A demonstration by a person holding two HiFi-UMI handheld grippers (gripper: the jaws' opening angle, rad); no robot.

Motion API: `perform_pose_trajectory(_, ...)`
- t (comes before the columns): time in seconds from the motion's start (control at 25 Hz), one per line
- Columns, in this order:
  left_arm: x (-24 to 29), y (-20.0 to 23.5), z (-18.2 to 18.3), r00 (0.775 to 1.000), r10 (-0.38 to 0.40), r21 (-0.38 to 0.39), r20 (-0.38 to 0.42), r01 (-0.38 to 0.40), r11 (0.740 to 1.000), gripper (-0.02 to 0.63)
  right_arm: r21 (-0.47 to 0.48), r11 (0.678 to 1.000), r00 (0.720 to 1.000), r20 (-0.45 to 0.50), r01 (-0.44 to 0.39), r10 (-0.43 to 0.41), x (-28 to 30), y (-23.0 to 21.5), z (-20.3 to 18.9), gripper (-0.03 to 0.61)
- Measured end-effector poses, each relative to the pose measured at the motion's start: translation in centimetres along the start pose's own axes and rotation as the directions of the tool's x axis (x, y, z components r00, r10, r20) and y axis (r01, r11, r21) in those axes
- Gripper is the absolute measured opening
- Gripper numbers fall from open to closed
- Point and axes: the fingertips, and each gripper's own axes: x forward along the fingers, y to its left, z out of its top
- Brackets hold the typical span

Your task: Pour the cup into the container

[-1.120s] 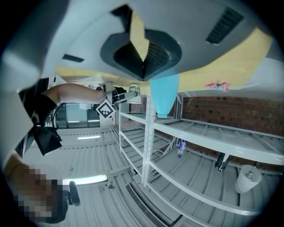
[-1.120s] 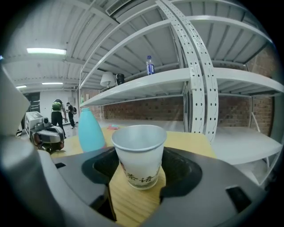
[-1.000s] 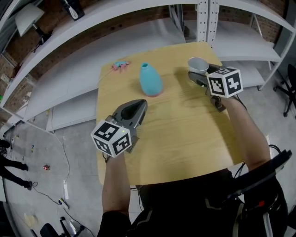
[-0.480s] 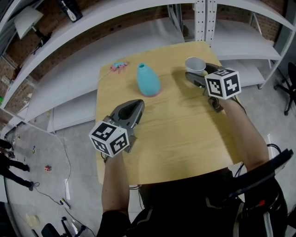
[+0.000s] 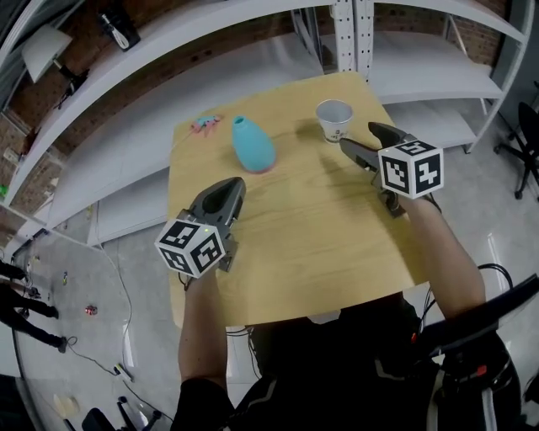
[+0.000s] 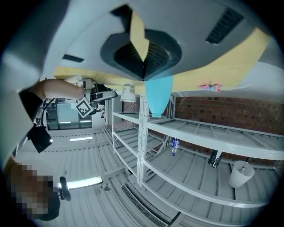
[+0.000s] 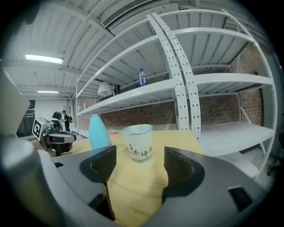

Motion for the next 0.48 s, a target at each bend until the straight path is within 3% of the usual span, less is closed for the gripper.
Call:
perform_pose_trajectory(0.04,0.0,-0.3,-0.1,1.0,0.006,-0.003,-0.002,-0.006,1.0,-0.002,0.001,1.0,1.0,0.004,0.003,-0.003,-0.6,0.2,-0.3,0.316)
perform_pose_trajectory(0.16,-0.1,-2.9,-0.4,1.0,-0.011,-0.006,-0.016,0.011,1.0,-0.002,-0.008,1.0,1.0,0.017,0.024,-0.023,-2.7,0.8,-1.0,0.071)
perform_pose_trajectory(0.2,-0.4,-4.1,-0.4,1.0,-0.02,-0.002,-0.012,0.02,1.0,-0.002,-0.015,1.0,1.0,0.018,0.024,-0.024,-3.6,1.2,-1.3,0.024)
perform_pose_trajectory(0.36,-2.8,-8.9,-0.9,1.0,-0.015,0.004,0.007,0.015,1.0,-0.002,-0.047,0.999,1.0,-0.006,-0.01,0.009,-7.8,4.3,-3.2,0.002)
perform_pose_trajectory(0.48,-6.2,-13.0,-1.6,1.0,-0.018,-0.039,0.019,0.019,0.999,-0.002,-0.044,0.998,0.999,-0.003,-0.037,0.037,-12.8,7.5,-4.8,0.002)
